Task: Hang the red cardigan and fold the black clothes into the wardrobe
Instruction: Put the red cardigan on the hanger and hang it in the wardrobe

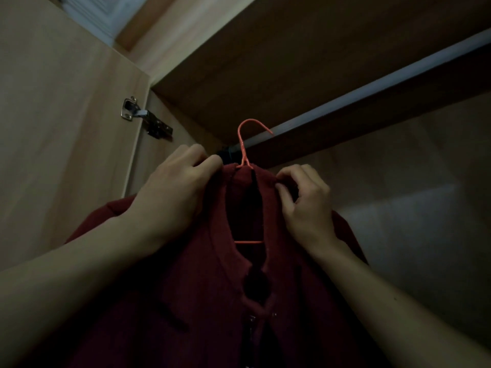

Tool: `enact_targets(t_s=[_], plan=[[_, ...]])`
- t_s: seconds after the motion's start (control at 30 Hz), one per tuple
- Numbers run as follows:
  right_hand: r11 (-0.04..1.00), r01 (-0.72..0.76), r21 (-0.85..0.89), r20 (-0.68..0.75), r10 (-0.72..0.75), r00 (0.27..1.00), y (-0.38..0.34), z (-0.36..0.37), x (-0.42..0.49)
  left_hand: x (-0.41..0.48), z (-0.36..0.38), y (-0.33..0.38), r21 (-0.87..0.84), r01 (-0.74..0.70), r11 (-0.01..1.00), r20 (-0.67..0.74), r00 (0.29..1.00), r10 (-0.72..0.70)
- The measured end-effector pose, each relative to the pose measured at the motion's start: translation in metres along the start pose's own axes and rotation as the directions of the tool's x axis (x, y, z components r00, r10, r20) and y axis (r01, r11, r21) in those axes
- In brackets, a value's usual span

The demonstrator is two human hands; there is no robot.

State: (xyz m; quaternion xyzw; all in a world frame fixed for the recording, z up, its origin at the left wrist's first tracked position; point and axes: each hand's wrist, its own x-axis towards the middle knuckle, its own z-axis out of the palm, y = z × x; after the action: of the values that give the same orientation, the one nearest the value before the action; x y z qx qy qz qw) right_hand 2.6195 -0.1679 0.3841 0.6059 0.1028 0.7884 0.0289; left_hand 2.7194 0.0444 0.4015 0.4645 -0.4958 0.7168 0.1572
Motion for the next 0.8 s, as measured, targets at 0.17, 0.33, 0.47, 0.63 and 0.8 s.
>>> enact_targets(t_s=[0.17, 0.33, 0.47, 0.63, 0.8], plan=[[0.992, 0.127, -0.016, 0.007, -0.127, 0.992, 0.034, 0.028, 0.001, -0.002, 0.038, -0.019, 0.056, -0.051, 0.997, 0.018, 0.999, 0.05], [0.98, 0.175, -0.094, -0.027, -0.178, 0.984, 0.073, 0.071, 0.033, 0.025, 0.069, -0.053, 0.128, -0.088, 0.988, 0.08, 0.994, 0.078], [0.984, 0.144, -0.105, -0.018, -0.147, 0.989, 0.1, 0.107, 0.071, 0.062, 0.093, -0.079, 0.163, -0.06, 0.985, 0.093, 0.995, 0.045], [0.987, 0.105, -0.124, -0.007, -0.107, 0.994, 0.132, 0.133, 0.092, 0.093, 0.119, -0.091, 0.199, -0.049, 0.979, 0.139, 0.99, 0.021], [0.98, 0.046, -0.194, 0.098, -0.028, 0.995, 0.162, 0.153, 0.102, 0.114, 0.144, -0.088, 0.205, 0.007, 0.979, 0.255, 0.965, -0.06]])
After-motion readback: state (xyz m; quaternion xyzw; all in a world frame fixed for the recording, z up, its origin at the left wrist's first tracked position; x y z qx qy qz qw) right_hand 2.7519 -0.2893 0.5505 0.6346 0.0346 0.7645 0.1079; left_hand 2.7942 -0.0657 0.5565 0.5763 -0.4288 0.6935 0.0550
